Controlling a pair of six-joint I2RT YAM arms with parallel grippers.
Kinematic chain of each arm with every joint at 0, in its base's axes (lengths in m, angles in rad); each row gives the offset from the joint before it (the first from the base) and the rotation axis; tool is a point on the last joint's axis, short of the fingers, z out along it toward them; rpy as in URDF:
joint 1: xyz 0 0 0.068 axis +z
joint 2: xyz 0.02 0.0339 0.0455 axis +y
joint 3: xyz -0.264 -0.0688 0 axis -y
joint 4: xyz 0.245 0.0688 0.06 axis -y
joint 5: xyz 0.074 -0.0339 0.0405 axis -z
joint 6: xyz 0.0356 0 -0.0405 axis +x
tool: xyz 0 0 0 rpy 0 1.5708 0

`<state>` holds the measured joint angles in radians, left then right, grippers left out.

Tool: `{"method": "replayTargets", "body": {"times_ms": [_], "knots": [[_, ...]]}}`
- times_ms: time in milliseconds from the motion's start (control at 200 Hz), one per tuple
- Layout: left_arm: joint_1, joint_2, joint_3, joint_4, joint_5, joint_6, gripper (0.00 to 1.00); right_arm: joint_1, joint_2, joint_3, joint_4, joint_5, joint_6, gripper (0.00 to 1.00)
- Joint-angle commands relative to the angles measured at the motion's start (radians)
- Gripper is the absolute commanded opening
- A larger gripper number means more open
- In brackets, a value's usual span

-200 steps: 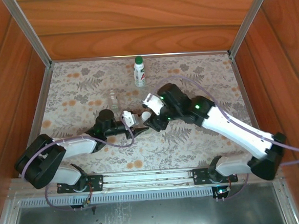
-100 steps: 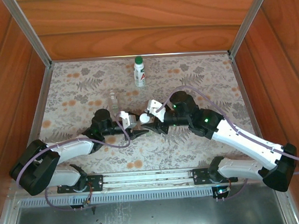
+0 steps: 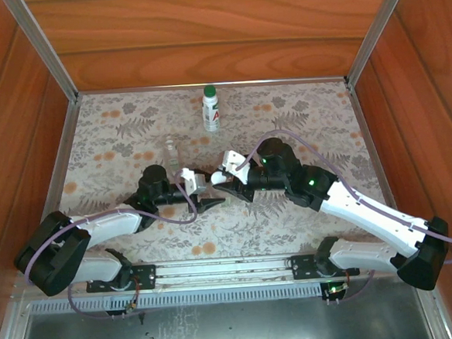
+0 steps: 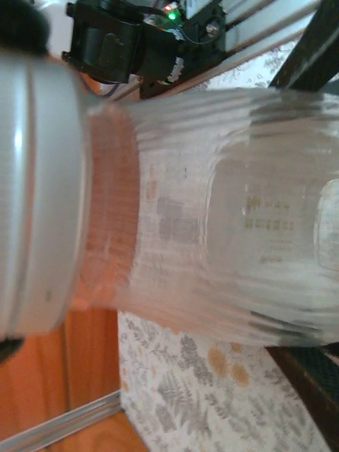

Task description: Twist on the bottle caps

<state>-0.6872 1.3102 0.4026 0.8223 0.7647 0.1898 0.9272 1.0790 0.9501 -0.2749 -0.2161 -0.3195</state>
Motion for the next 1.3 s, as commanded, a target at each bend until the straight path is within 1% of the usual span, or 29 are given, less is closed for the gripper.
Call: {"method": "replayTargets", "body": {"times_ms": [0, 105, 255, 355, 415, 480, 550, 640, 695, 805, 919, 1049, 1134, 1214, 1294], "knots": [[0.006, -0.03, 0.001, 0.019, -0.176, -0.057, 0.84, -0.016, -0.018, -0.047, 0.082, 0.14, 0.055, 0.35], [0.005, -0.059, -0.028, 0.019, -0.378, -0.103, 1.0, -0.042, -0.014, -0.082, 0.187, 0.264, 0.116, 0.31], [-0.016, -0.115, -0.076, 0.021, -0.59, -0.141, 1.0, -0.116, 0.051, -0.085, 0.318, 0.401, 0.225, 0.28], [-0.027, -0.145, -0.094, 0.021, -0.743, -0.219, 1.0, -0.182, 0.132, -0.034, 0.353, 0.466, 0.305, 0.25], [-0.037, -0.152, -0.101, 0.021, -0.793, -0.24, 1.0, -0.224, 0.193, 0.007, 0.37, 0.503, 0.34, 0.23], [-0.058, -0.151, -0.107, 0.021, -0.845, -0.241, 1.0, -0.263, 0.267, 0.069, 0.374, 0.537, 0.355, 0.22], [-0.075, -0.142, -0.108, 0.021, -0.884, -0.24, 1.0, -0.31, 0.349, 0.138, 0.385, 0.511, 0.365, 0.21], [-0.082, -0.126, -0.109, 0.02, -0.894, -0.252, 1.0, -0.367, 0.455, 0.22, 0.423, 0.448, 0.366, 0.21], [-0.083, -0.122, -0.108, 0.019, -0.894, -0.259, 1.0, -0.399, 0.522, 0.289, 0.41, 0.421, 0.373, 0.21], [-0.084, -0.121, -0.108, 0.017, -0.879, -0.268, 1.0, -0.441, 0.667, 0.438, 0.365, 0.408, 0.384, 0.21], [-0.086, -0.104, -0.101, 0.015, -0.849, -0.283, 1.0, -0.478, 0.773, 0.556, 0.324, 0.375, 0.416, 0.22], [-0.088, -0.09, -0.097, 0.013, -0.83, -0.301, 1.0, -0.496, 0.85, 0.628, 0.299, 0.385, 0.429, 0.22], [-0.088, -0.092, -0.098, 0.011, -0.827, -0.303, 1.0, -0.508, 0.888, 0.676, 0.242, 0.38, 0.441, 0.23], [-0.087, -0.095, -0.098, 0.004, -0.8, -0.31, 1.0, -0.514, 0.918, 0.717, 0.182, 0.382, 0.445, 0.25], [-0.087, -0.098, -0.099, -0.002, -0.806, -0.31, 1.0, -0.517, 0.936, 0.738, 0.147, 0.389, 0.451, 0.27]]}}
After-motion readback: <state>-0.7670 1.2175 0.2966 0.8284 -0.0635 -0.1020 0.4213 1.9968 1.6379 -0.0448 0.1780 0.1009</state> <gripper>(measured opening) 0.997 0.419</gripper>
